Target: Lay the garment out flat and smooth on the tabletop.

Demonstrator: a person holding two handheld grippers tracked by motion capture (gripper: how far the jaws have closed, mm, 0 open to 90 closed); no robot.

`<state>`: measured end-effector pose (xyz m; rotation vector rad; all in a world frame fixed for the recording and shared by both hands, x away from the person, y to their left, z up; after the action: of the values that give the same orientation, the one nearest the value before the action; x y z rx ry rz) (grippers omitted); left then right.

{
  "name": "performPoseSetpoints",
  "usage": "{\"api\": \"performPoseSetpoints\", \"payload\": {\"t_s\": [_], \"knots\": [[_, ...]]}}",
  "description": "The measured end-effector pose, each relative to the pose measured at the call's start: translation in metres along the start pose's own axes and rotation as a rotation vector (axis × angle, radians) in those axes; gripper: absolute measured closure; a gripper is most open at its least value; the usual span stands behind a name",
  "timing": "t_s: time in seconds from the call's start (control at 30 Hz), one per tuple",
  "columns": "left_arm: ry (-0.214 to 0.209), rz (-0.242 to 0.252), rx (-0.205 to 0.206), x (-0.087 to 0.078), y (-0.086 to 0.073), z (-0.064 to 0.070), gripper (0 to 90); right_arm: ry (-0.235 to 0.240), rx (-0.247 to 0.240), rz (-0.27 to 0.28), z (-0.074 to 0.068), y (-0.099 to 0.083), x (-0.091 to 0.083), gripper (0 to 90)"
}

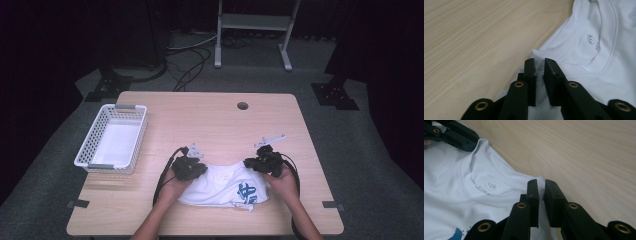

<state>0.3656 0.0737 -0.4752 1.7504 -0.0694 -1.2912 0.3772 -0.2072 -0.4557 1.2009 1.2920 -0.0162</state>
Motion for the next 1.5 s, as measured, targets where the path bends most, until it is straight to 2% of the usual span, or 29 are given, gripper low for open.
{"api": "performPoseSetpoints", "payload": {"t_s": [0.1,0.27,0.4,0.67,0.87,1.03,1.13,1.2,1.33,1.5], "knots": [[-0.003,-0.001,0.011,0.000,0.001,0.000,88.5,0.016,-0.003,0.013,-0.001,-0.001,-0.002,86.5],[-0.014,0.009,0.011,-0.002,0.002,0.001,88.8,0.031,-0.001,0.043,-0.002,-0.003,-0.008,89.1],[-0.026,0.029,0.006,-0.007,0.005,0.003,88.8,0.064,0.019,0.078,-0.001,-0.005,-0.016,89.9],[-0.037,0.062,0.014,-0.018,0.012,0.006,88.8,0.071,0.023,0.111,0.000,-0.006,-0.026,90.0],[-0.046,0.099,0.011,-0.030,0.018,0.007,88.8,0.113,0.040,0.166,0.000,-0.002,-0.037,90.0],[-0.065,0.129,0.018,-0.044,0.021,0.010,88.8,0.149,0.038,0.207,-0.005,0.000,-0.050,90.0],[-0.091,0.145,0.017,-0.051,0.022,0.011,88.8,0.172,0.035,0.223,-0.009,-0.001,-0.055,90.0],[-0.130,0.156,0.022,-0.056,0.021,0.012,88.8,0.194,0.037,0.236,-0.012,-0.002,-0.059,90.0],[-0.178,0.168,0.017,-0.066,0.018,0.012,88.7,0.230,0.038,0.253,-0.017,-0.007,-0.067,90.0],[-0.212,0.185,0.013,-0.079,0.012,0.011,88.7,0.257,0.030,0.272,-0.026,-0.014,-0.077,90.0]]}}
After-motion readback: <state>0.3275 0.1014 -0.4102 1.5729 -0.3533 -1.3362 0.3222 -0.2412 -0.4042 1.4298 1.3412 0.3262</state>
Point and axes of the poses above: each handheld gripper's, and its own axes: x roughly forward along the jaws, y roughly out of its top, z roughly to its right, the point moved 1 cm from there along x, roughly forward along the jaws, and after that the axes turned 3 degrees about y, right-handed, at the moved point
